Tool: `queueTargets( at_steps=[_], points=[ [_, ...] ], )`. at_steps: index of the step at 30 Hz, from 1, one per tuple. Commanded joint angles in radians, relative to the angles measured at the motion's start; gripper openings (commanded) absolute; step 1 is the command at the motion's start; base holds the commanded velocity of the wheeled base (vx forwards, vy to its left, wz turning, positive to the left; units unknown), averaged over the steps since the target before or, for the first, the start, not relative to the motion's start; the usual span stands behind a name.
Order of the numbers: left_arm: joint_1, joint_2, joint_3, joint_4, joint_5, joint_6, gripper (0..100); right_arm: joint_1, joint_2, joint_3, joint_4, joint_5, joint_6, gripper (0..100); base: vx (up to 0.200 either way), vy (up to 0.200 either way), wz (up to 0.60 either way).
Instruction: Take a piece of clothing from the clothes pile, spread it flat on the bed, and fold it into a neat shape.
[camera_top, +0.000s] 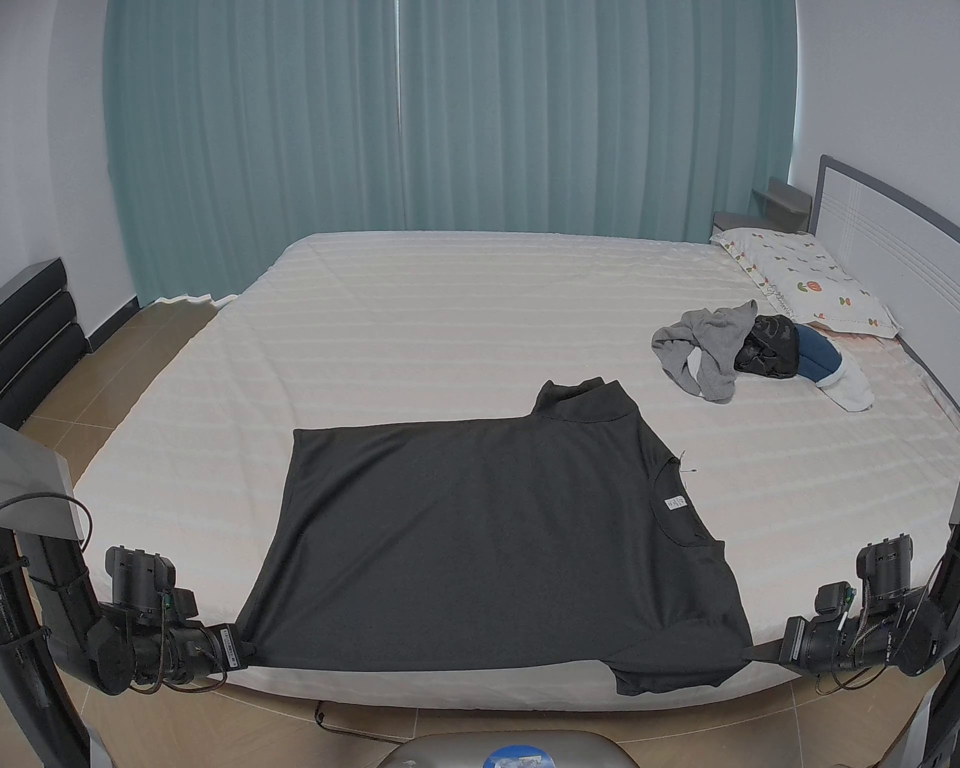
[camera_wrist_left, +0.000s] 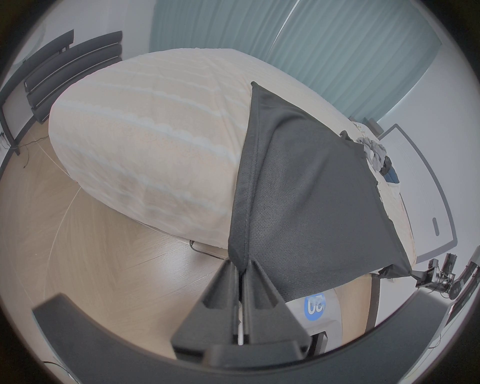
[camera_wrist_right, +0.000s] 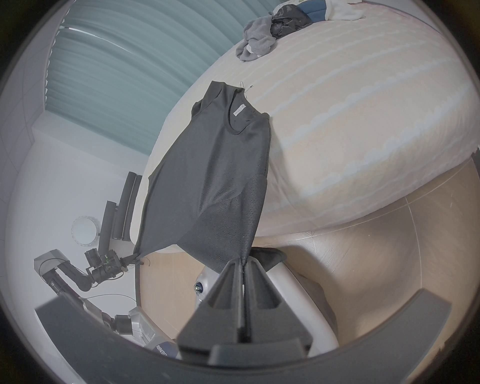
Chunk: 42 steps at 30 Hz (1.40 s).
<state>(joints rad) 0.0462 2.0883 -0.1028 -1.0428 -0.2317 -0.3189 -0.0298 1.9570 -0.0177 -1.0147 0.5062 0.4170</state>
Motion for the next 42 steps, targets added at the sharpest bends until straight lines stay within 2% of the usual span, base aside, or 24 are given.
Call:
queueTargets(
  at_steps=[1,14,23,31,42],
  points=[
    [-0.002,-0.007,0.015,-0.002,0.000,0.003,0,-0.001,-0.032,0.018,0.031,0.000,-0.021,0,0.000,0.000,0.00],
    [-0.002,-0.016,0.094,-0.002,0.000,0.143,0,-0.009,-0.079,0.018,0.148,-0.006,-0.107,0,0.000,0.000,0.00],
    [-0.005,-0.022,0.098,0.012,0.040,0.155,0,-0.013,-0.116,0.018,0.212,-0.009,-0.144,0,0.000,0.000,0.00],
    [-0.015,-0.079,0.098,0.121,0.045,0.195,0,-0.012,-0.129,0.018,0.229,-0.011,-0.149,0,0.000,0.000,0.00],
    [-0.015,-0.091,0.089,0.119,0.045,0.195,0,-0.013,-0.181,0.016,0.254,-0.011,-0.175,0,0.000,0.000,0.00]
  ],
)
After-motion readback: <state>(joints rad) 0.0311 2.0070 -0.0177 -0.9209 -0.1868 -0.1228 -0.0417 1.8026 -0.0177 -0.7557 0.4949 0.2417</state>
